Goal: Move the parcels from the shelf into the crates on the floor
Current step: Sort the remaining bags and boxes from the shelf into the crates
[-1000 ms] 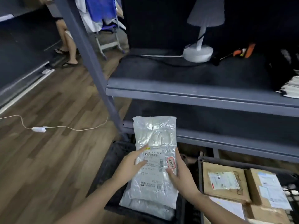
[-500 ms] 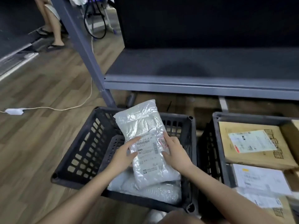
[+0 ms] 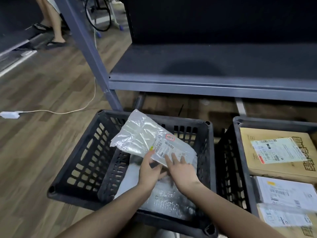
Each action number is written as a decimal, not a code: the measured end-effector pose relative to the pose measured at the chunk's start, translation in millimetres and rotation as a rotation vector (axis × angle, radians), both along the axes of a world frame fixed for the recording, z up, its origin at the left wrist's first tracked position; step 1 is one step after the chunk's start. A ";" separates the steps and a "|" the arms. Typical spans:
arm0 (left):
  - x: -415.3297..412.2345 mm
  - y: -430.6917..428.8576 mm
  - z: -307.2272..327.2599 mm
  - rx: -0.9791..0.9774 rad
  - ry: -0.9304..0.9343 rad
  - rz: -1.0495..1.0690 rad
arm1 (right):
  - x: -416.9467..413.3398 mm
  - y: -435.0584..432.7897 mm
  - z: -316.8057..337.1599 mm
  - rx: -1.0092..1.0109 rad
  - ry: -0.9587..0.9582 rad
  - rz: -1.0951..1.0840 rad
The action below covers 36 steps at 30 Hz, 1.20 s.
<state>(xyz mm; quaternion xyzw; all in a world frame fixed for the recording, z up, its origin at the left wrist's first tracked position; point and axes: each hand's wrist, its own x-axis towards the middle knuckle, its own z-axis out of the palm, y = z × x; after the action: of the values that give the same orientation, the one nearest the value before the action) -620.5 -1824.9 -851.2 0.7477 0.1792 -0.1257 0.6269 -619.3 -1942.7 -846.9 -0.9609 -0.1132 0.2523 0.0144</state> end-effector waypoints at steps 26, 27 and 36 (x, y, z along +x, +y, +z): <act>71.6 39.5 -109.5 1.309 -0.049 -1.223 | 49.7 -16.2 -88.6 -0.159 0.342 -0.015; 72.3 38.3 -111.9 1.285 -0.044 -1.216 | 50.9 -14.9 -93.7 -0.157 0.336 -0.037; 78.0 41.5 -131.4 1.079 0.029 -1.168 | 67.7 -4.0 -103.7 -0.021 0.325 -0.108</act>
<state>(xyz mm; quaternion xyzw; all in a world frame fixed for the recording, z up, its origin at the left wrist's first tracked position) -542.4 -1783.4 -982.6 0.9196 -0.1974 -0.3396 0.0086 -551.6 -1946.7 -950.7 -0.9122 -0.0550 0.4045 0.0362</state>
